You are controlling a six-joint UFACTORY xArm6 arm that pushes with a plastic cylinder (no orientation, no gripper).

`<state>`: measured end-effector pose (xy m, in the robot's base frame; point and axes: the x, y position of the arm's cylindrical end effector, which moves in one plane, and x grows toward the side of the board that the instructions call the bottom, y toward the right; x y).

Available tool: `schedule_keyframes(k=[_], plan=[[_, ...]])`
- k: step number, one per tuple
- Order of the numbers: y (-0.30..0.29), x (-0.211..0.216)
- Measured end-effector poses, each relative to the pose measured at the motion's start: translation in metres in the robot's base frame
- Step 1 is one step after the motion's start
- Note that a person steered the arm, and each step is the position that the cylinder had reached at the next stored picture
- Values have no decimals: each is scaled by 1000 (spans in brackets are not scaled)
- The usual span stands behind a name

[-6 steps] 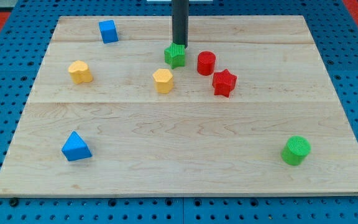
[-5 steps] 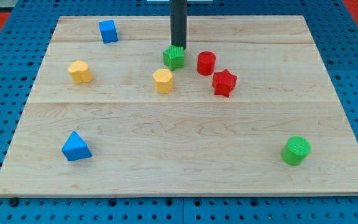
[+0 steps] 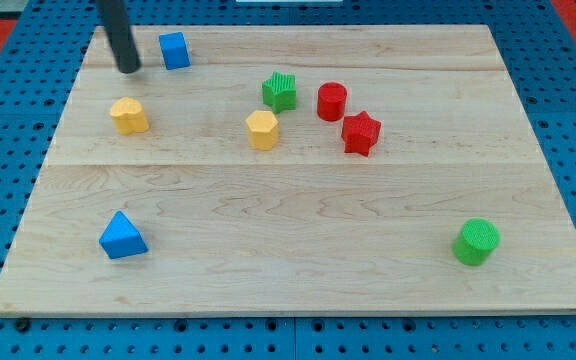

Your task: Place the yellow heart vertically below the bottom of the blue cube

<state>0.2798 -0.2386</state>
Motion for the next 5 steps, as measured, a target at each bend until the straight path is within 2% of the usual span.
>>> schedule_keyframes(k=[1, 2, 3, 5], plan=[[-52, 21], [-48, 49], [-34, 82], [22, 95]])
